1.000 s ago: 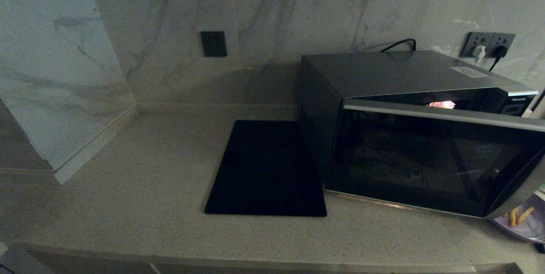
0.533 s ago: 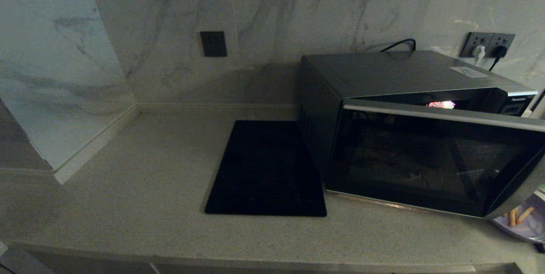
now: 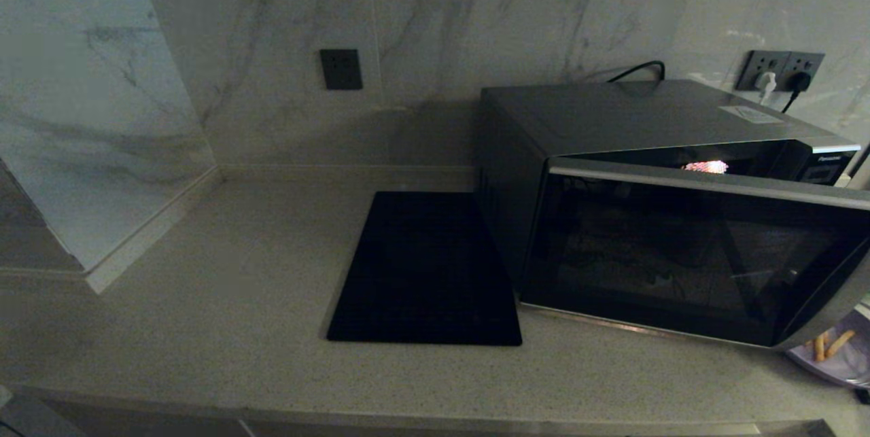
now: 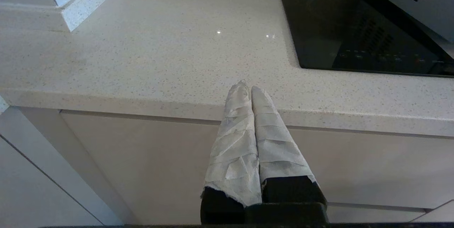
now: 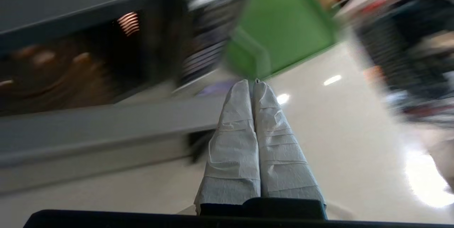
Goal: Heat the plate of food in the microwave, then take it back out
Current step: Open the microwave oven
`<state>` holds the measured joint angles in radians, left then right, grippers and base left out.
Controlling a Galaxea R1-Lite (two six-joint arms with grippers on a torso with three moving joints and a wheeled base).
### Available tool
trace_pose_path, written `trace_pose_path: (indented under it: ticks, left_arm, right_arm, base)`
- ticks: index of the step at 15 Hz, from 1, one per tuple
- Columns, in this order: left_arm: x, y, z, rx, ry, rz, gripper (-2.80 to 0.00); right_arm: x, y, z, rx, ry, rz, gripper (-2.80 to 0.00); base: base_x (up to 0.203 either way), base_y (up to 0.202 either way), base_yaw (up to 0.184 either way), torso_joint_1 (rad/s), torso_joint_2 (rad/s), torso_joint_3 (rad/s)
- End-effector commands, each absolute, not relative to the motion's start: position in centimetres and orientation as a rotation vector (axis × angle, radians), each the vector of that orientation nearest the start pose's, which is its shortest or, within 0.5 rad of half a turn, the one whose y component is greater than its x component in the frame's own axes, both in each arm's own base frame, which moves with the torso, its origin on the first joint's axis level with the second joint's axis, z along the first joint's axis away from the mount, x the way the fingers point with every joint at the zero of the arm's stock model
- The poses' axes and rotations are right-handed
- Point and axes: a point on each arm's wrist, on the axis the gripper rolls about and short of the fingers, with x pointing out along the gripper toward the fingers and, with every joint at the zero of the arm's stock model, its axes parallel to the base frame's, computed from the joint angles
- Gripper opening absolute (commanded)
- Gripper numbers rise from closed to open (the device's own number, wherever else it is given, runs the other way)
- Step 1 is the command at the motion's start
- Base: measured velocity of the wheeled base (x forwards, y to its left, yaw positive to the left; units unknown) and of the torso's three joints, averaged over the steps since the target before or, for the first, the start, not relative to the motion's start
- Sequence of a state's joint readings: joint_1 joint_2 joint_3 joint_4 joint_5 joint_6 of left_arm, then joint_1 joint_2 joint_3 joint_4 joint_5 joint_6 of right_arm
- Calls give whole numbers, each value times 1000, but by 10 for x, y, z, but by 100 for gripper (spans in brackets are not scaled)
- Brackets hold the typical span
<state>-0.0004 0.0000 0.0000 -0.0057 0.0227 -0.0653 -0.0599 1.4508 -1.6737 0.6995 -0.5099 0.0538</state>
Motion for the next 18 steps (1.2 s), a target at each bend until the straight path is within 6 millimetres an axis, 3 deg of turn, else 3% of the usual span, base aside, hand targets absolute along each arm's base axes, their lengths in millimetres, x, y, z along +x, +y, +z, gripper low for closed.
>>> trace_pose_path:
  ticks: [1, 7, 18]
  left_arm:
    - [-23, 1, 76, -66, -8, 23, -280]
    - [-23, 1, 76, -66, -8, 23, -280]
    - [-23, 1, 76, -66, -8, 23, -280]
  right_arm:
    - [217, -30, 359, -14, 480, -563, -280]
    - [221, -49, 354, 149, 482, -532, -280]
    - [229, -61, 314, 248, 640, -491, -280]
  base:
    - [0, 0, 0, 0, 0, 0]
    - [0, 0, 0, 0, 0, 0]
    - [0, 0, 0, 0, 0, 0]
